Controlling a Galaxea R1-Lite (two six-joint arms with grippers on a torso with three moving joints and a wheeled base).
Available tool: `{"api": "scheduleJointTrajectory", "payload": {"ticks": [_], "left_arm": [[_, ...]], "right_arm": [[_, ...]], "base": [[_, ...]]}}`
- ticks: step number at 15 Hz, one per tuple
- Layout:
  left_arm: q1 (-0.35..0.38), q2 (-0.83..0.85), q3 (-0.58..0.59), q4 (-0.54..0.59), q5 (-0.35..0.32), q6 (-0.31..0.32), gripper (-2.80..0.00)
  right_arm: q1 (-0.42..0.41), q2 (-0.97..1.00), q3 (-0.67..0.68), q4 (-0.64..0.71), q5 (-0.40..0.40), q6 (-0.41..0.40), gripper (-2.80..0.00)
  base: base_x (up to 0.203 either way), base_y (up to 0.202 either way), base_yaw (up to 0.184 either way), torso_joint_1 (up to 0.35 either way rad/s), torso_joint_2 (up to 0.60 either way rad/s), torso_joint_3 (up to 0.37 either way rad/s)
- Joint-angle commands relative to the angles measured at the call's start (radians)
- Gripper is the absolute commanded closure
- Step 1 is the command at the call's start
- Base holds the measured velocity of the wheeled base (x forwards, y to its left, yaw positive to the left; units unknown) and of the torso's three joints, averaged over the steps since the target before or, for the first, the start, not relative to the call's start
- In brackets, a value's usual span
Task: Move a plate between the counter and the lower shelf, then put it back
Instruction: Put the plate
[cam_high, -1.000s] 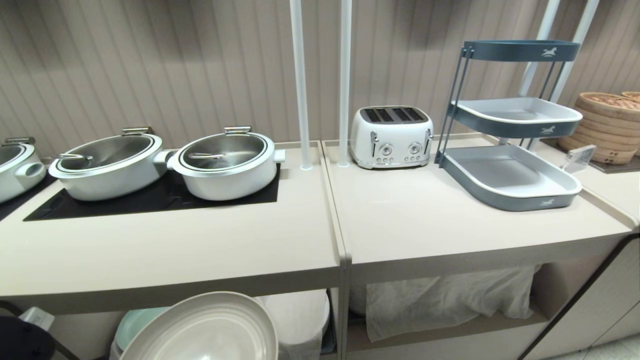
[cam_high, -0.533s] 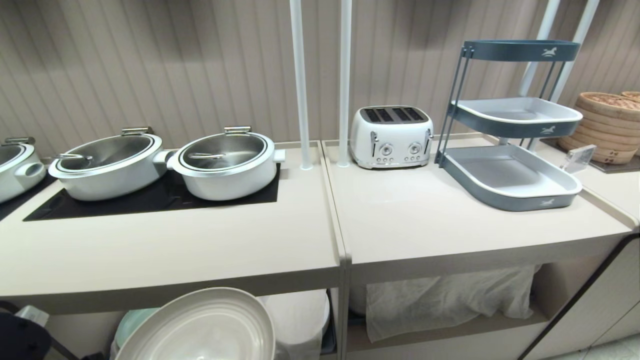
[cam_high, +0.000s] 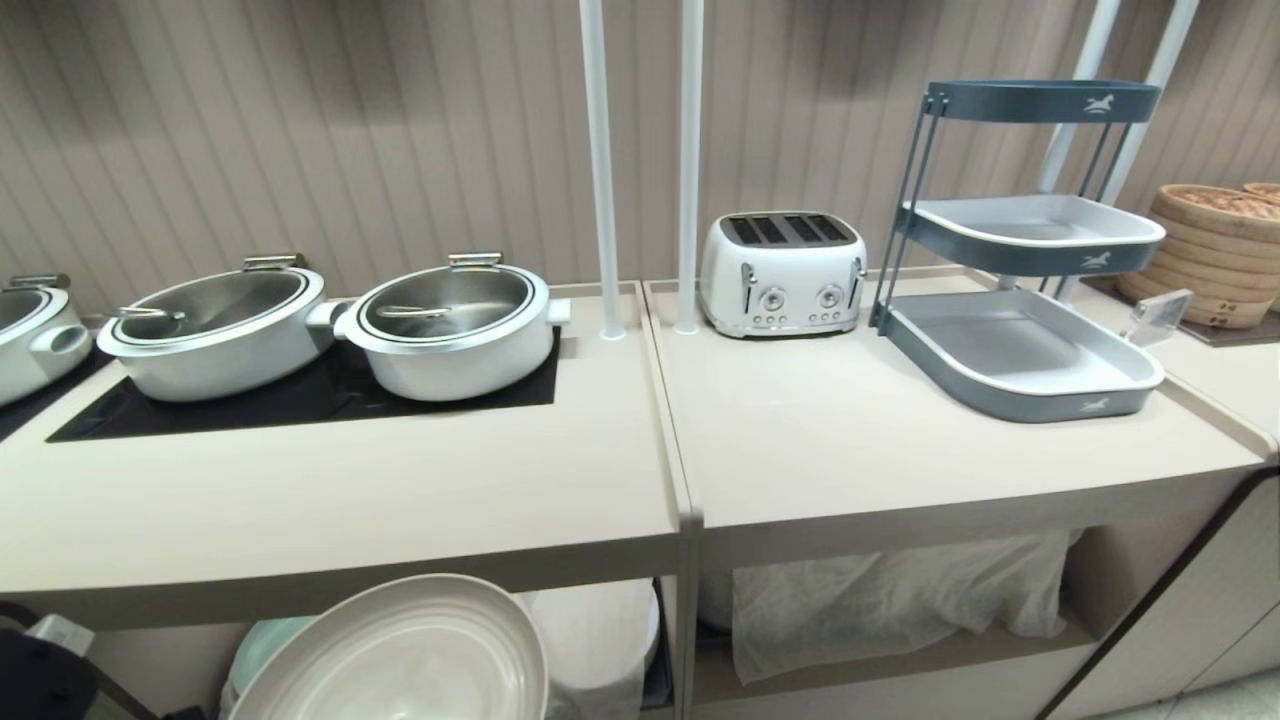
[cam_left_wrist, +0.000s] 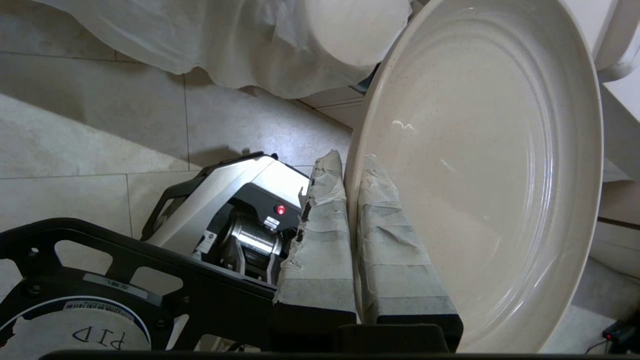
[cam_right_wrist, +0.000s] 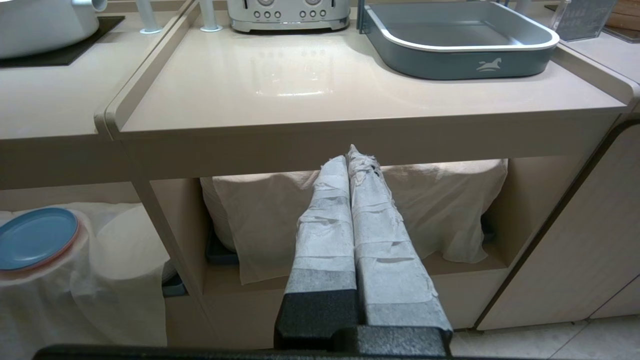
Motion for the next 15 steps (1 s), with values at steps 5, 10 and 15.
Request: {"api": "scheduleJointTrajectory", "payload": {"ticks": [5, 10, 15], "left_arm": [[0.0, 0.0, 0.0, 0.003, 0.0, -0.009, 0.0], [0.0, 0.003, -0.001, 0.002, -0.001, -0.009, 0.0], [0.008, 0.0, 0.002, 0.003, -0.001, -0.034, 0.0]], "right_arm": [[0.0, 0.0, 0.0, 0.0, 0.0, -0.001, 0.0], [0.0, 0.0, 0.0, 0.0, 0.0, -0.001, 0.0], [0.0, 0.0, 0.0, 0.0, 0.0, -0.001, 0.0]], "base": [[0.0, 0.0, 0.0, 0.0, 0.0, 0.0], [0.0, 0.0, 0.0, 0.0, 0.0, 0.0], [0.0, 0.0, 0.0, 0.0, 0.0, 0.0]]}}
